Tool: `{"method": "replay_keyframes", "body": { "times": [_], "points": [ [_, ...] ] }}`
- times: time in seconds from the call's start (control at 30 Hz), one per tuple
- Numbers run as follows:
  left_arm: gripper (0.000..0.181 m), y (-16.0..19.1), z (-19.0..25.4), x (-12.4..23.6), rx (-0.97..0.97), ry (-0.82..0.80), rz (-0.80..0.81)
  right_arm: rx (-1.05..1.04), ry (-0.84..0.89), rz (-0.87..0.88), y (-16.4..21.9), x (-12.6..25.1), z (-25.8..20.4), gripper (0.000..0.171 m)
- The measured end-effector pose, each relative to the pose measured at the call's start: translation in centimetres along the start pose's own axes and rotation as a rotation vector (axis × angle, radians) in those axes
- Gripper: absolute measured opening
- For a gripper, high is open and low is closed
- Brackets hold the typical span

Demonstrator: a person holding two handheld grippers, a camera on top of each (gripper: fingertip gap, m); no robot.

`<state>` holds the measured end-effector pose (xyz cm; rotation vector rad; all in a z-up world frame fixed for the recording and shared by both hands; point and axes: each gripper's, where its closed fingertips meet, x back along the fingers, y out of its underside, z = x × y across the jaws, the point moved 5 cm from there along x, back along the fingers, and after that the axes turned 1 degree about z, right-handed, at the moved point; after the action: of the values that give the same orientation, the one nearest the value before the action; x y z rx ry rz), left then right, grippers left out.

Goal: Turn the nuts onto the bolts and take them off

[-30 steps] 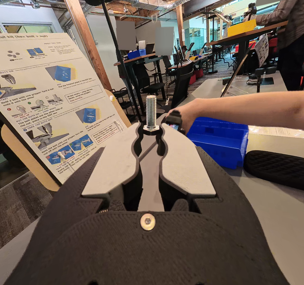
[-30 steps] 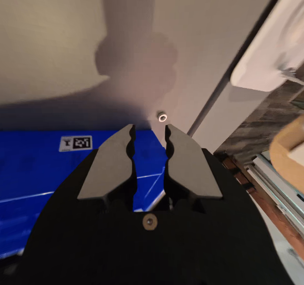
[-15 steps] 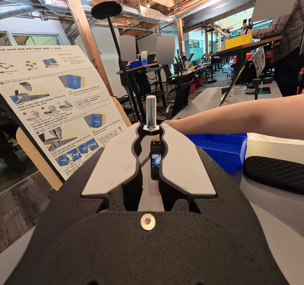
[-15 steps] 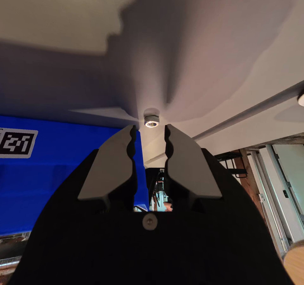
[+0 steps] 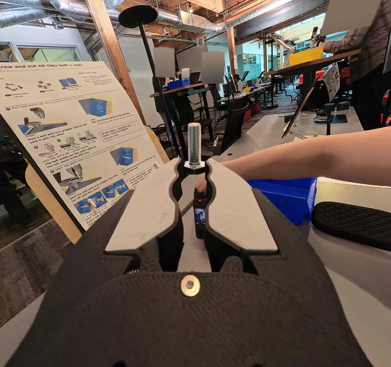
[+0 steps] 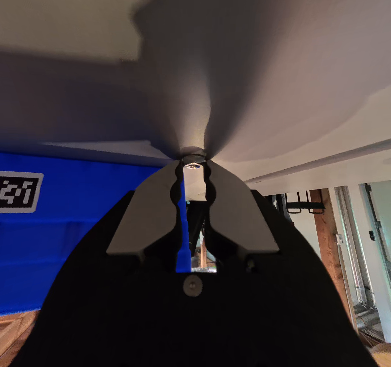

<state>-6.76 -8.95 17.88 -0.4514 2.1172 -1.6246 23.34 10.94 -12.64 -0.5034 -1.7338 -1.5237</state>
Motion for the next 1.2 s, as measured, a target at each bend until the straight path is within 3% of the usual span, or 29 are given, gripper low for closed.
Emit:
{"method": "replay_keyframes", "body": {
  "times": [0.1,0.17,0.37,0.53,0.63,0.83,1.2],
  "points": [
    [0.019,0.1,-0.1,-0.1,0.003,-0.003,-0.006,-0.044,-0.041,0.053,-0.6,0.9,-0.7,0.021],
    [0.020,0.1,-0.1,0.0,0.006,-0.003,-0.004,-0.095,-0.042,0.202,-1.5,2.6,-1.2,0.020],
    [0.018,0.7,-0.7,-0.3,0.035,-0.022,-0.030,-0.191,0.125,0.981,-3.4,13.6,-4.8,0.019],
    [0.018,2.2,-0.2,-2.2,0.083,0.016,-0.073,-0.207,0.436,1.560,-0.6,22.9,-10.2,0.019],
    [0.018,3.5,0.9,-4.0,0.066,0.042,-0.119,-0.229,0.535,1.828,1.8,26.8,-13.6,0.019],
    [0.018,5.5,3.6,-7.2,0.047,0.098,-0.120,-0.234,0.539,2.229,6.0,29.6,-18.1,0.019],
    [0.018,7.3,9.7,-10.6,0.274,0.359,0.017,-0.287,0.479,2.590,7.2,30.7,-18.7,0.020]
  ]
}}
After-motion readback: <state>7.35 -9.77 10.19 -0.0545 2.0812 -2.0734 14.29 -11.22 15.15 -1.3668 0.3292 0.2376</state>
